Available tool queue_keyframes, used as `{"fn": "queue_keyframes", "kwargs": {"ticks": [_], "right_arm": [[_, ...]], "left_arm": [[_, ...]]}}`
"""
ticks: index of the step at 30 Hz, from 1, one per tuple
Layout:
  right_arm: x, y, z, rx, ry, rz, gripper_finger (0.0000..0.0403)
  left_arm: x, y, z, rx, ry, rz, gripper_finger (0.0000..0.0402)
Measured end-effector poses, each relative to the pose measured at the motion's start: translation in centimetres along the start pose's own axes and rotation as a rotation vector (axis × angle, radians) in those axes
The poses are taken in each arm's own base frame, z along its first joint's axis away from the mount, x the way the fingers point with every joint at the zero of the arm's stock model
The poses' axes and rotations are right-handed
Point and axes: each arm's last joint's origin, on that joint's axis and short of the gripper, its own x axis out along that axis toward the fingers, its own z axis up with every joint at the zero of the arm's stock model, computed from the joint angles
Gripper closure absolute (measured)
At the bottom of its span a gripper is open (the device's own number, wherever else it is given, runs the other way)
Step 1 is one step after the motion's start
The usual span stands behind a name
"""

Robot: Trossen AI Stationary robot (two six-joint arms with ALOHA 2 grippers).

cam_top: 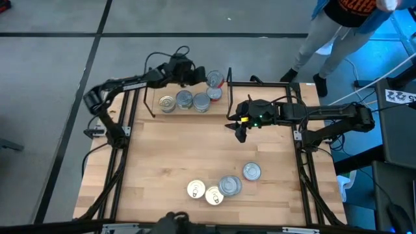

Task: Stack canned seafood by type on shelf
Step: Stack the red tuna can on top of the other red tuna can on the shelf

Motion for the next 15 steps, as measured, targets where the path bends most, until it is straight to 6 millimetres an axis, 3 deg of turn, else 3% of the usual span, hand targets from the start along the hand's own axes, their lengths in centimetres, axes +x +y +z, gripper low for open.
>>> {"fn": "queue_keyframes", "kwargs": {"ticks": [7,15], "right_arm": [[0.0,0.0,0.0,-0.016,-0.004,-0.015,0.0233],[0.0,-0.2,0.1,-0.017,-0.021,-0.069,0.0233]], "left_arm": [[3.8,1.7,1.4,-0.028,0.106,0.119,0.0401],[4.5,2.8,2.2,-0.012,0.146,0.178,0.0401]]}}
